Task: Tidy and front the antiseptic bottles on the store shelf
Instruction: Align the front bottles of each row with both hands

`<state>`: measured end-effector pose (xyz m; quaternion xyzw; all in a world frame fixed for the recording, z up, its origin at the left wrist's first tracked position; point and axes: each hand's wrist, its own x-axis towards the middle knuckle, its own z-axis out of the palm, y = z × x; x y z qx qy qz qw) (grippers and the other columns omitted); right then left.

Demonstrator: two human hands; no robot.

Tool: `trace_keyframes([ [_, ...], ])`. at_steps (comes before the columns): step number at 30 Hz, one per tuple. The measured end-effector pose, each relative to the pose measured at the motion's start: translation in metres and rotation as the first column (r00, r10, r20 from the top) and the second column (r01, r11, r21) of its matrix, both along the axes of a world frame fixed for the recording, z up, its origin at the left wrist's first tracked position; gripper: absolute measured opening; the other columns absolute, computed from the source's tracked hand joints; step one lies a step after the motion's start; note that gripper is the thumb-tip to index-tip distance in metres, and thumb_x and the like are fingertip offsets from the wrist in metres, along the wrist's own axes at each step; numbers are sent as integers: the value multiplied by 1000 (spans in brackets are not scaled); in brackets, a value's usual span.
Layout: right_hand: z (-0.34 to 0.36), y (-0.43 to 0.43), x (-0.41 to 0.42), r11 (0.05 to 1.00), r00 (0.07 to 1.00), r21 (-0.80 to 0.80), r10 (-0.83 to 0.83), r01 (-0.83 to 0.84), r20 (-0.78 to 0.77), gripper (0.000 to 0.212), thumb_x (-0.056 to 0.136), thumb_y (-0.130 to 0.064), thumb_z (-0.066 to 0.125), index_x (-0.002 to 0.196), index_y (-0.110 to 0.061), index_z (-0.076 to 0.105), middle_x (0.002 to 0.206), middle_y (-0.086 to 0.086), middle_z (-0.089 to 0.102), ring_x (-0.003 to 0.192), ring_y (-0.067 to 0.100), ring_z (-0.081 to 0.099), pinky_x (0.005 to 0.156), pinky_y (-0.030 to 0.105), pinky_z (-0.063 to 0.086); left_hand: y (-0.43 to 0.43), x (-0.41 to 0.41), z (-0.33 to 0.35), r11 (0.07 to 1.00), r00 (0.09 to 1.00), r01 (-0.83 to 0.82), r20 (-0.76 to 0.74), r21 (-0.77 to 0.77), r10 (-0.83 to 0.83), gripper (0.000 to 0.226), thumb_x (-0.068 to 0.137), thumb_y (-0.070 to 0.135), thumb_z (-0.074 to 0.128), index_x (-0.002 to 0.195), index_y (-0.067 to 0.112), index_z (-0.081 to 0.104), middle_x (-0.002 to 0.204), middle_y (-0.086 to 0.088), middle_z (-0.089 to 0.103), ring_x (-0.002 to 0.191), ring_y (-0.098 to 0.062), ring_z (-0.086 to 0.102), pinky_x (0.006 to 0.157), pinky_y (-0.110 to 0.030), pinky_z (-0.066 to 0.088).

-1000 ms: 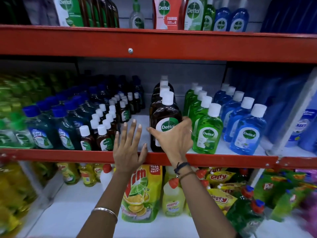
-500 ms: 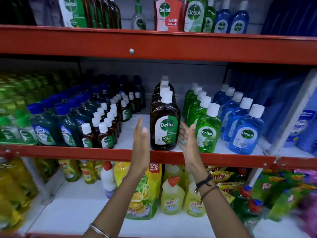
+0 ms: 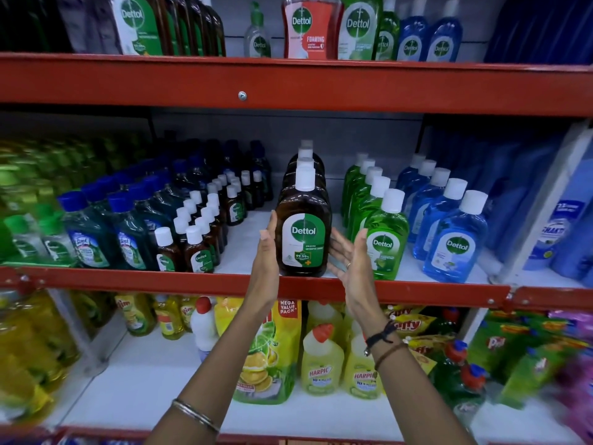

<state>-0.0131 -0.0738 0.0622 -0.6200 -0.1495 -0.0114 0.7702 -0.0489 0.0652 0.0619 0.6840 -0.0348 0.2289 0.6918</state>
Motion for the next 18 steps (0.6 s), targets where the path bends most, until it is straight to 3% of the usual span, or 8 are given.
trace_keyframes([
  [3,0,1,-5,1000,999,-14,-14,14,36,92,73,-81,22,137,-19,47,139,5,51,125,16,49,91,19,43,-3,1,-2,999,1000,-29,5,-18,29,53,88,69,13,138,56,24,152,20,25,147,-15,24,121,-40,22],
  [5,-3,-2,-11,996,989,-31,-76,81,128,96,70,-88,26,138,-22,44,140,-2,48,128,10,47,102,22,39,-10,0,-6,989,988,-150,47,-3,150,58,95,65,15,146,43,28,156,14,27,146,-10,26,121,-39,22],
  [7,-10,-11,-19,985,946,-14,-159,170,282,84,78,-82,27,139,-25,43,144,-3,47,130,6,46,107,19,35,-23,-6,-8,943,932,-332,167,27,323,55,97,57,20,146,35,35,154,7,30,143,-3,27,119,-23,22],
  [9,-17,-27,-23,964,875,33,-253,263,413,73,85,-74,27,139,-27,42,145,0,47,133,9,44,107,19,34,-40,-9,-8,914,870,-405,321,27,375,48,98,49,23,141,33,39,150,-1,36,140,-3,31,114,-14,25],
  [12,-22,-52,-20,912,797,106,-398,396,454,65,90,-69,25,141,-30,37,150,0,40,139,13,35,113,26,29,-66,-5,-8,955,882,-289,405,62,240,41,97,43,26,135,40,41,144,4,43,138,-11,39,115,-38,34],
  [15,-20,-67,-11,900,857,99,-435,425,277,61,90,-61,24,145,-33,27,156,-5,28,142,5,25,119,38,20,-89,8,0,991,977,-30,211,132,1,45,92,60,24,133,51,42,143,26,38,138,-1,35,116,-49,32],
  [18,-17,-74,-3,942,934,40,-336,333,122,88,77,-81,22,148,-30,20,158,-4,23,142,7,23,120,41,18,-104,27,6,987,996,94,-2,128,-94,62,88,68,19,143,44,37,141,33,32,135,6,31,119,-51,26],
])
